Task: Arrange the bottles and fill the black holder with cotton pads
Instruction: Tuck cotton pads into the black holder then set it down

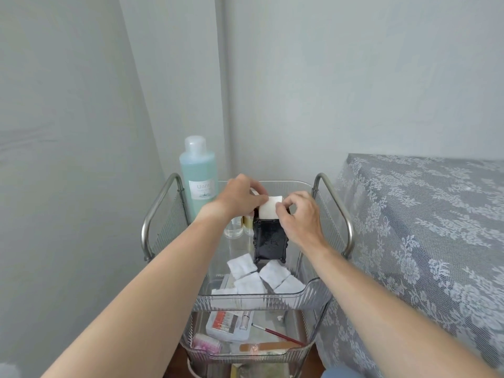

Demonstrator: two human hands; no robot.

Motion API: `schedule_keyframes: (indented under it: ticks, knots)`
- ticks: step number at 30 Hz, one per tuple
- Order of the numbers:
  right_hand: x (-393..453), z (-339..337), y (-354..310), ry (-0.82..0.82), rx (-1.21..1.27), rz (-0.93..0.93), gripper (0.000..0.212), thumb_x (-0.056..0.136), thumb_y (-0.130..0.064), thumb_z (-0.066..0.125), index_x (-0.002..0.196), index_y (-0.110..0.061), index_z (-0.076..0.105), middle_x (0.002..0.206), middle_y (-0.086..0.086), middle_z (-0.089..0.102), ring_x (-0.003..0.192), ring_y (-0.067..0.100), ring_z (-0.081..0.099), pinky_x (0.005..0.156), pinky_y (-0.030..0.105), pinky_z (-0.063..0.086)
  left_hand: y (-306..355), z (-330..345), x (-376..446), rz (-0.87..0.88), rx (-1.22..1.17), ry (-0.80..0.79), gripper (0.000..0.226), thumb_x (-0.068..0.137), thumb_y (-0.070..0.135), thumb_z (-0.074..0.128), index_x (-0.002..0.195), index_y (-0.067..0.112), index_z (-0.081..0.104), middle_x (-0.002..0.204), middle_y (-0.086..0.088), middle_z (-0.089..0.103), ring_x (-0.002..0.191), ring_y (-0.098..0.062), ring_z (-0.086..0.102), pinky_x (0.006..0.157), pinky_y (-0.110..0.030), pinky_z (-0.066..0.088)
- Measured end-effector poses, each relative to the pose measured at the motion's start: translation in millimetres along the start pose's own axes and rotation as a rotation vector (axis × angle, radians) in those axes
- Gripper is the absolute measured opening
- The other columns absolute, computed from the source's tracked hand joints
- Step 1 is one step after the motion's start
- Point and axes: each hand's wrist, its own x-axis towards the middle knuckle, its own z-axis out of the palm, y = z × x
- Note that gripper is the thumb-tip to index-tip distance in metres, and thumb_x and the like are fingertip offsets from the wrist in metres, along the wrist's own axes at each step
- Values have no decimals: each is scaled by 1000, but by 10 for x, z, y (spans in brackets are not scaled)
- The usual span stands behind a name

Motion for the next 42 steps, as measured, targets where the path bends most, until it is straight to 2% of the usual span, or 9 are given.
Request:
schedule_keyframes:
  ticks: [5,8,15,21,26,32,36,39,42]
  knots:
    - [17,21,-27,21,5,-7,6,82,-17,66,85,-12,62,96,0,60,93,14,56,84,29,44,-14,70,-16,69,189,10,7,85,23,70,80,27,73,85,-2,69,89,-16,60,61,-18,48]
    - [11,53,-23,-40,93,62,34,81,-15,61,114,-17,55,115,-4,57,107,13,53,92,28,43,-1,119,-31,79,319,15,10,84,21,68,87,26,76,97,-4,70,102,-22,60,87,-36,53]
    - [39,72,38,-211,-60,105,48,93,-31,43,139,-16,47,140,6,52,132,23,43,105,37,34,102,286,-24,-31,479,149,31,82,23,71,111,24,62,122,-4,58,115,-26,58,95,-45,50]
    - [84,79,93,-195,-347,-80,56,102,-31,34,150,-2,34,158,18,30,148,27,22,121,39,14,155,349,36,-146,476,168,30,82,28,72,110,18,67,110,-6,68,105,-28,66,87,-38,55]
    - [53,82,63,-202,-349,-139,58,103,-37,30,150,-4,35,156,18,35,146,26,29,120,42,21,48,366,37,-249,203,114,26,83,14,56,105,9,69,103,-12,69,101,-30,64,81,-36,56]
    - [-17,64,24,-252,-280,-144,71,96,-56,25,150,-11,37,154,11,40,142,25,34,118,42,25,-93,359,34,-271,-3,170,19,77,18,67,95,17,72,98,-5,66,104,-23,61,78,-25,47]
    - [-5,39,26,-165,-286,-167,47,98,-42,34,128,-12,54,125,6,60,116,24,55,103,41,40,-199,322,-91,-195,-164,245,30,78,35,68,101,17,70,97,-2,69,94,-20,63,76,-25,45]
    - [18,46,36,-119,-286,-200,35,100,-34,36,116,-14,59,112,4,61,102,21,58,97,39,43,-356,286,-263,-161,-111,263,28,89,25,46,93,10,69,89,-9,71,90,-33,66,81,-39,55]
    - [28,35,42,-125,-290,-210,37,103,-32,34,120,-13,61,117,7,63,109,25,59,100,40,42,-559,247,-400,-225,212,-16,24,88,8,44,96,3,67,98,-9,65,89,-28,60,89,-41,52]
